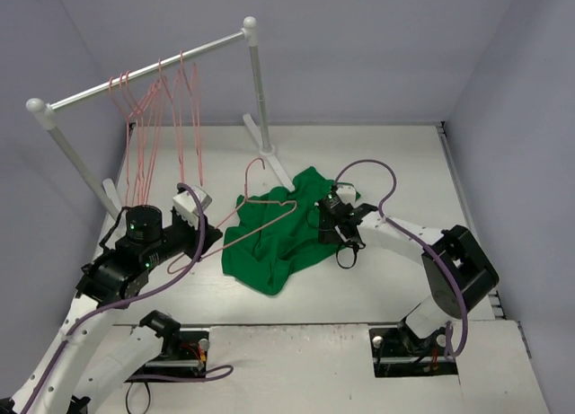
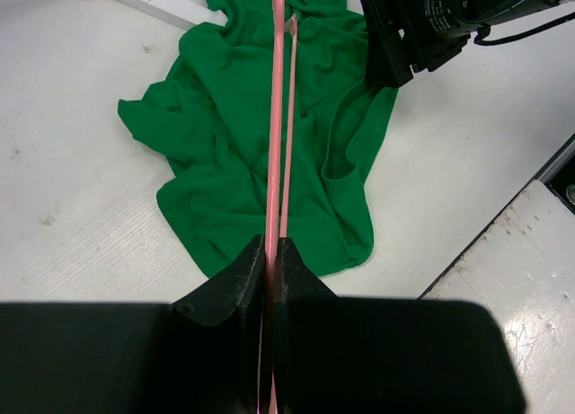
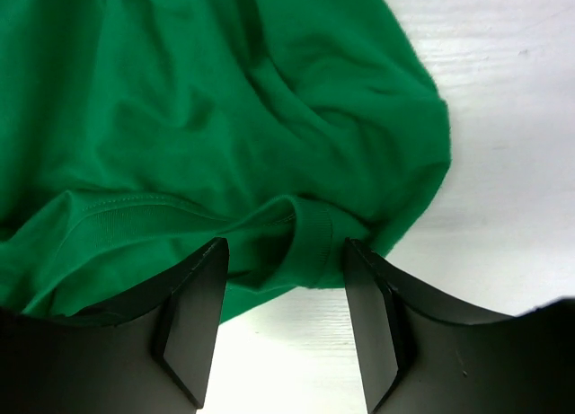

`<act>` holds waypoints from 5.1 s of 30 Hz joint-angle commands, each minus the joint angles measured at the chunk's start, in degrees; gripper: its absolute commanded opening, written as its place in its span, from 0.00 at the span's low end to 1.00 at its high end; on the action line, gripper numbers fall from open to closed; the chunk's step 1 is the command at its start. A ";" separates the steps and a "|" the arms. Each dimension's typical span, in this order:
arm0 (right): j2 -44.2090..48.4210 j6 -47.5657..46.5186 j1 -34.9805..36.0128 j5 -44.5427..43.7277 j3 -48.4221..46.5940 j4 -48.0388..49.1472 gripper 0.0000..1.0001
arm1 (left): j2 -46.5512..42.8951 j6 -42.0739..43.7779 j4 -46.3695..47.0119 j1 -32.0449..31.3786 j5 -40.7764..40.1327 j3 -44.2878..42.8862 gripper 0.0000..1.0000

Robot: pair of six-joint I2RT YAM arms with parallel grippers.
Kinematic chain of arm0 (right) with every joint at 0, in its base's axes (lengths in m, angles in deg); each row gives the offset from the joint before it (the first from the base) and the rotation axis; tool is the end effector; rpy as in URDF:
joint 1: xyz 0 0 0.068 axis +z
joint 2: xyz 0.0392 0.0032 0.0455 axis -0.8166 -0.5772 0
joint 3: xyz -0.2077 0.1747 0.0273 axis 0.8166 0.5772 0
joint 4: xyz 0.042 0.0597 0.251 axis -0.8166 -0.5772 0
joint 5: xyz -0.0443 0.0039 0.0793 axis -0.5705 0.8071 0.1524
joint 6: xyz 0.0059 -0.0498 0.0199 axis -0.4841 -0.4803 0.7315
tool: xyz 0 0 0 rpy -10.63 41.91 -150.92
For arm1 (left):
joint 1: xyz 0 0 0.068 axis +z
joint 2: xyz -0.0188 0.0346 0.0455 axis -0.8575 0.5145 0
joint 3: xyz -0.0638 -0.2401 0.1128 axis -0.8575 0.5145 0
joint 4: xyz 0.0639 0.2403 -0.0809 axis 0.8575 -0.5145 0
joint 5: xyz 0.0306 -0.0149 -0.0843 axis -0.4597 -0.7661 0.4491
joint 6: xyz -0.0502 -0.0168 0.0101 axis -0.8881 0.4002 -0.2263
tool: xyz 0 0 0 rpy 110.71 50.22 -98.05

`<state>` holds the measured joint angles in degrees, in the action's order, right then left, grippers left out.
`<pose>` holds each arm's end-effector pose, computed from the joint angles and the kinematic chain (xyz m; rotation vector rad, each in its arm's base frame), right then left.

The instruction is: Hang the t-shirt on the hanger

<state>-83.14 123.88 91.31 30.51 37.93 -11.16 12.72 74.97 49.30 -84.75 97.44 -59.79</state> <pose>0.2549 0.1799 0.1843 0.0599 2.4587 0.3051 0.1151 -0.0703 0.3588 0.6177 1.8664 -0.7215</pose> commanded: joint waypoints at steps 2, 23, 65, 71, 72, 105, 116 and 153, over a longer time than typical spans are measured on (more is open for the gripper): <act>-0.65 6.82 0.53 -5.45 -1.54 0.22 0.50 | 0.92 0.02 5.38 -0.39 1.04 -1.98 0.00; 2.09 9.64 -1.83 -7.86 4.23 -0.39 0.30 | 2.08 0.00 7.27 -1.34 6.93 -0.37 0.00; 12.88 -8.89 -2.73 -1.35 -6.51 -3.56 0.05 | 13.74 -0.70 27.60 -6.81 16.82 6.21 0.00; 15.38 -12.51 -2.46 -1.71 -7.73 -3.72 0.06 | 15.48 -1.43 30.88 -7.77 17.85 6.32 0.00; 15.94 -13.43 -2.46 -2.11 -7.79 -3.83 0.06 | 15.60 -1.22 30.76 -7.82 17.92 6.07 0.00; 22.25 -19.19 -2.29 -2.65 -16.10 -4.93 0.09 | 17.17 -8.26 46.42 -12.43 3.31 4.04 0.00; 23.77 -10.79 -2.23 -5.74 -9.91 -5.14 0.51 | 16.12 -10.56 48.10 -14.08 0.09 6.01 0.00; 16.77 -6.26 -0.97 -13.50 -6.81 7.75 0.39 | 15.27 -13.45 49.23 -15.89 -0.50 6.19 0.00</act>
<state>-65.71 117.04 90.10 19.50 32.62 -7.47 29.70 62.35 90.63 -100.25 96.67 -52.14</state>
